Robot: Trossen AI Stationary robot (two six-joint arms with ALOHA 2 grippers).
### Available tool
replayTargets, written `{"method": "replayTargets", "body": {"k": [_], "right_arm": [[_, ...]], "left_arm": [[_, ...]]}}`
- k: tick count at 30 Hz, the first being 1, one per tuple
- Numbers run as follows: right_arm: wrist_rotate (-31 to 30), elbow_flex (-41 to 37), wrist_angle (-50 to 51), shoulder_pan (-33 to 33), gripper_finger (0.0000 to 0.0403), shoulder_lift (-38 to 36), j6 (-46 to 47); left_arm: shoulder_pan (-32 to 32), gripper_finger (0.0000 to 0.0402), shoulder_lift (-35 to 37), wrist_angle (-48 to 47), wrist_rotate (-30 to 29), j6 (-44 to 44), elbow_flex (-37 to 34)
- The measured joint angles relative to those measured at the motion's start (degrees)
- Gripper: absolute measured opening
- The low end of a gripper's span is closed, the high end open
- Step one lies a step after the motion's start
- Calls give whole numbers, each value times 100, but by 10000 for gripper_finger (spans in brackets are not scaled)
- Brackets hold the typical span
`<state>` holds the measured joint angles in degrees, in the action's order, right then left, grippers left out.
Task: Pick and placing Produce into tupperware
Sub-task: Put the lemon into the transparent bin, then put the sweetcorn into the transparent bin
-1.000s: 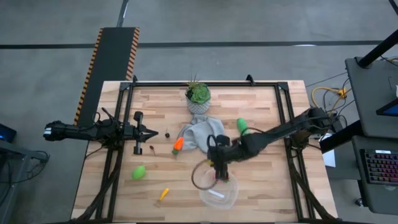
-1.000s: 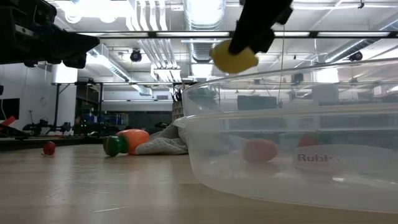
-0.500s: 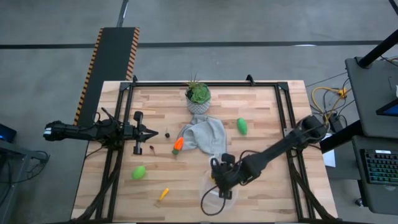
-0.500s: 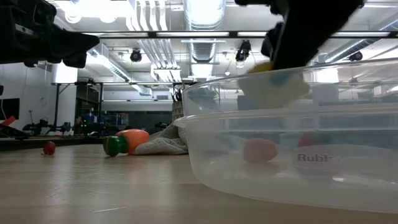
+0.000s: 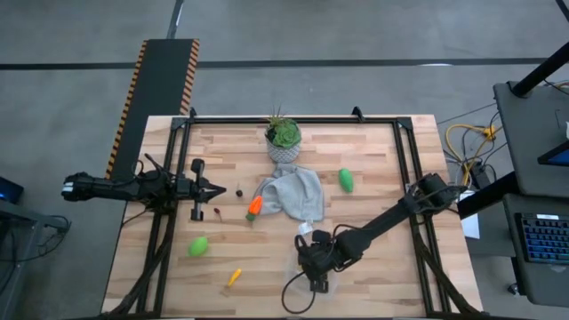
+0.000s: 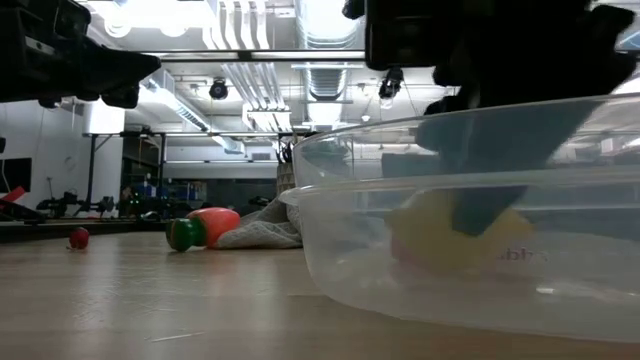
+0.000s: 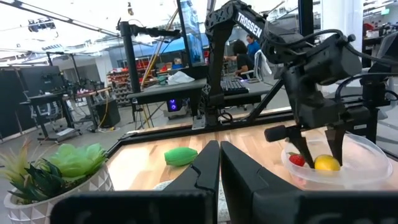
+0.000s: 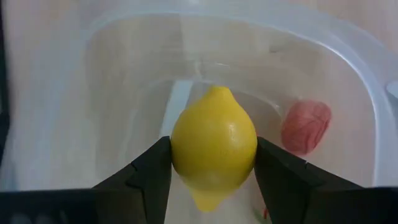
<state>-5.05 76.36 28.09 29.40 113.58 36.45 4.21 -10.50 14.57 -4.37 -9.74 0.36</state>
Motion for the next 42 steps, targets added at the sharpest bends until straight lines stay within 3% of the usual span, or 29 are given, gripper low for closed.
{"method": "replayTargets", "body": {"k": [7, 15, 19, 23, 25, 29, 34, 42], "right_arm": [[56, -1, -14, -17, 240, 26, 20], [-64, 12, -42, -68, 256, -388, -59], [-833, 12, 132, -125, 251, -753, -408], [-2471, 11, 850, -272, 244, -1171, -644], [-2864, 2, 1415, -498, 244, -1411, -441], [-2884, -37, 2305, -1126, 250, -1937, -65], [-2713, -146, 2629, -2040, 266, -2569, -139], [-1650, -192, 3192, -3528, 321, -2867, -383]], "left_arm": [[0, 0, 4, 0, 1, -2, 0], [0, 0, 0, -4, 5, -2, 0], [0, 0, 10, -1, 16, -2, 0], [0, 0, 9, 2, 21, -2, 0], [0, 0, 13, 8, 19, -8, 0], [0, 0, 9, 126, 18, -17, 0], [0, 0, 4, 129, 10, -17, 0], [0, 0, -13, 109, 1, -20, 0]]}}
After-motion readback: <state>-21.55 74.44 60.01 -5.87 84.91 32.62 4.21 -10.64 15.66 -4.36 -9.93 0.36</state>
